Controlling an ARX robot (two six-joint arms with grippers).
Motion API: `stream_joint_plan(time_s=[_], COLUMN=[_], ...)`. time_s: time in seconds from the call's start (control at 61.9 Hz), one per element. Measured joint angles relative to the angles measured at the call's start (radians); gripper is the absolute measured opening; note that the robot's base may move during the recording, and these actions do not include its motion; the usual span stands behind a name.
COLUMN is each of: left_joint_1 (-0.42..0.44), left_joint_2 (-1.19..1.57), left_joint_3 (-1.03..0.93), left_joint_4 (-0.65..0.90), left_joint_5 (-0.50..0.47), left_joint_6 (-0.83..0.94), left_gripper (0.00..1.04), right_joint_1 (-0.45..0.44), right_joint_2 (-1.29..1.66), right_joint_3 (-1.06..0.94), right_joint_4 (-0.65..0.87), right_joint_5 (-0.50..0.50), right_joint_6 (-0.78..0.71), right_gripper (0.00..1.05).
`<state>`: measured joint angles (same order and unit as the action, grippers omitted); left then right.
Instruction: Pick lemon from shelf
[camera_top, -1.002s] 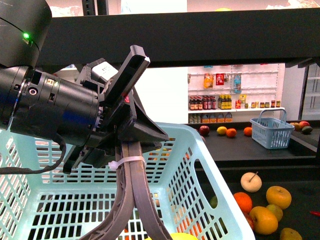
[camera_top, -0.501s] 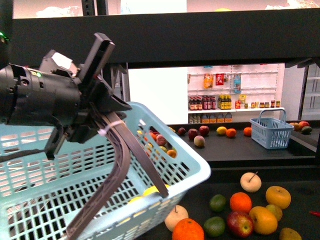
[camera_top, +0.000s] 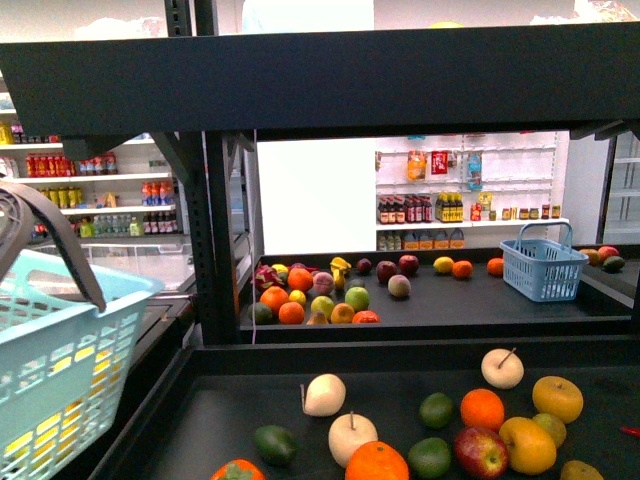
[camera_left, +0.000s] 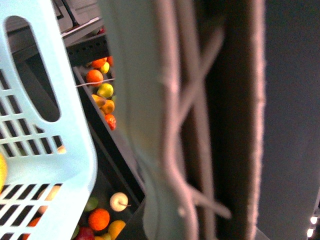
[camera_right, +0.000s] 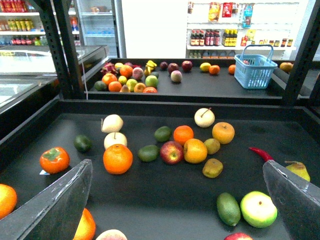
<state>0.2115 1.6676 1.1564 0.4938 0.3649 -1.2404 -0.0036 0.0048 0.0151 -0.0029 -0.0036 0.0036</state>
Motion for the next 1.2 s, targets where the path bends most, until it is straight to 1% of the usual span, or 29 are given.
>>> stream_joint_plan(time_s=[0.178,0.21,0.307,0.453,0.614,0.744,0.857,0.938,1.196], left_joint_1=[0.089,0.113,0.147,0.173,0.197,0.231,0.272,0.289,0.297], left_joint_2=[0.053,0.072,0.104,0.138,0.156,0.188,0.249,0.279,0.358], left_joint_3=[0.031,0.032,0.033,0.034,0.016,-0.028,-0.062,-0.065,-0.065], left_joint_4=[0.015,0.034,0.086,0.166,0.304,0.413,0.531,0.588,0.735], left_joint_5=[0.025,0.032,0.053,0.082,0.114,0.112,0.096,0.08,0.081], left_joint_6=[-0.039,-0.052,-0.078,-0.115,-0.183,-0.23,-0.293,-0.312,-0.34], left_gripper=[0.06,0.06,0.06,0.06,0.06,0.06,0.06,0.06,0.06], right_joint_1=[0.0,0.0,0.0,0.0,0.0,0.0,0.0,0.0,0.0], right_joint_2=[0.0,0.0,0.0,0.0,0.0,0.0,0.0,0.0,0.0], right_joint_3=[0.0,0.0,0.0,0.0,0.0,0.0,0.0,0.0,0.0], right_joint_4=[0.0,0.0,0.0,0.0,0.0,0.0,0.0,0.0,0.0], right_joint_5=[0.0,0.0,0.0,0.0,0.0,0.0,0.001,0.0,0.001], right_joint_6=[0.0,0.0,0.0,0.0,0.0,0.0,0.0,0.0,0.0], right_gripper=[1.02,1.02,1.02,1.02,1.02,1.02,1.02,1.02,1.02])
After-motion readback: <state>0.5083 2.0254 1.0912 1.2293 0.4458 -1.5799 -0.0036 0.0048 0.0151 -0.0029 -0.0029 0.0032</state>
